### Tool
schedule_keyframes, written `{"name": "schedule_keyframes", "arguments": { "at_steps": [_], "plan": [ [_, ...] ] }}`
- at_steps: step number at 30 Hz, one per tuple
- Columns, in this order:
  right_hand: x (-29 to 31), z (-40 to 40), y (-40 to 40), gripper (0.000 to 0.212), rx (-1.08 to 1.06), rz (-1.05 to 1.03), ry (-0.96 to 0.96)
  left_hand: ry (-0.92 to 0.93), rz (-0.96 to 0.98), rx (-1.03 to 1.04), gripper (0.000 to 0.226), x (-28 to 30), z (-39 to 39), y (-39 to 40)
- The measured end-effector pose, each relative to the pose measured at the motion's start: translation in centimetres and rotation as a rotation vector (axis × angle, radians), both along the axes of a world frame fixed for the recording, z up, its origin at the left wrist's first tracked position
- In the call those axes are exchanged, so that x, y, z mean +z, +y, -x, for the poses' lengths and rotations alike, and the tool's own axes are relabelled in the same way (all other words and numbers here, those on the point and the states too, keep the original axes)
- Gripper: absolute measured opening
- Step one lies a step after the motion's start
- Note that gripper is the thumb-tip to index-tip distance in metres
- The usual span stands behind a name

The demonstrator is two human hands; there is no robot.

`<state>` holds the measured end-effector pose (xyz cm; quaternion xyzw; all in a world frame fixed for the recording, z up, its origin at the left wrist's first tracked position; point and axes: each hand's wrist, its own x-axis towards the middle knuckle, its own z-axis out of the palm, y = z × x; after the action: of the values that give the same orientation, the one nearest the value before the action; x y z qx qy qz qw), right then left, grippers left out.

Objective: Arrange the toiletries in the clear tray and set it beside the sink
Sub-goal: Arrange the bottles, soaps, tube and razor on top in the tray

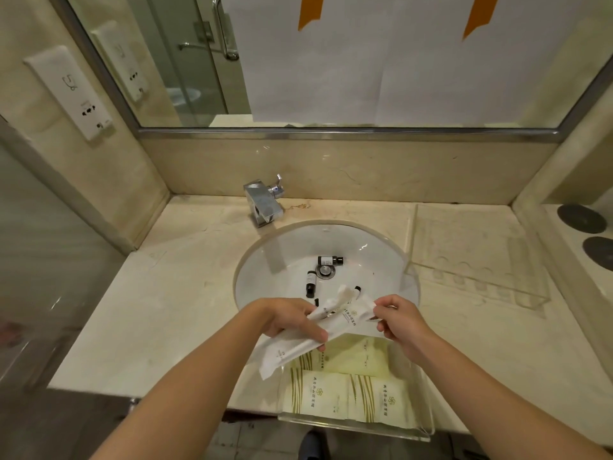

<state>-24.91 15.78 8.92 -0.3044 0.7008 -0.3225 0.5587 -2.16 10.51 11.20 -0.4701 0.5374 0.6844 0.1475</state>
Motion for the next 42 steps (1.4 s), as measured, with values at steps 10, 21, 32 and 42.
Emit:
{"name": "schedule_keyframes", "arguments": {
  "at_steps": [10, 21, 32, 42],
  "plan": [
    [-1.6, 3.7, 1.7, 0.025, -0.092, 0.012, 0.202, -0.021, -0.022, 0.009, 0.035, 0.1, -1.1, 0.8],
    [-3.1, 5.9, 4.5, 0.021, 0.179, 0.08, 0.566, -0.3, 0.419, 0.162, 0.027, -2.3, 0.0, 0.6],
    [-2.8, 4.6, 5.8, 0.021, 0.499, 0.175, 0.967, -0.601, 0.751, 0.137, 0.047, -4.5, 0.1, 2.1],
    [-2.7, 3.3, 5.3, 0.015, 0.52, 0.139, 1.069, -0.373, 0.799, 0.053, 0.016, -4.5, 1.5, 1.6]
  ]
}}
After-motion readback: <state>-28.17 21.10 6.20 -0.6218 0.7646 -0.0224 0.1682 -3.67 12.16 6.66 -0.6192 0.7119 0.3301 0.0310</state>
